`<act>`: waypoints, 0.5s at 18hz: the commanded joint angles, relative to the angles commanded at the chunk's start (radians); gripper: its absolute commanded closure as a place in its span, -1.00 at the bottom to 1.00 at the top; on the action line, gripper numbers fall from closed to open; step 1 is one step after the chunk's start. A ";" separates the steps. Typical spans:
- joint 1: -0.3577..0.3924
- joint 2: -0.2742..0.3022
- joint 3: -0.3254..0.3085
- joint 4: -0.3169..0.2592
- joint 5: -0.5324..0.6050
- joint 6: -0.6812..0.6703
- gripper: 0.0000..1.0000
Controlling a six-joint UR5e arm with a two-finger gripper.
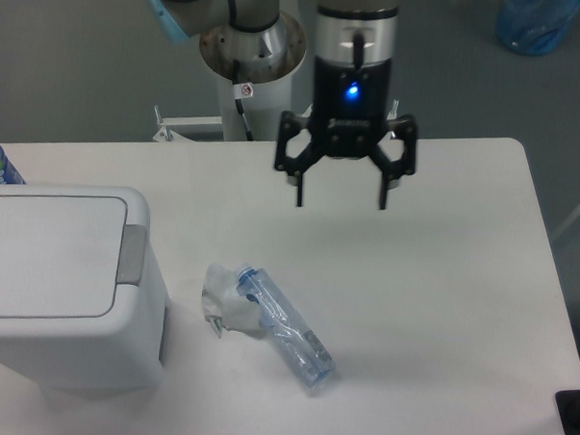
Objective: Open the trash can
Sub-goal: 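Move the gripper down toward the white trash bin's lid edge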
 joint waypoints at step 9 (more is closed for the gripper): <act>-0.075 -0.020 0.006 0.002 -0.002 -0.021 -1.00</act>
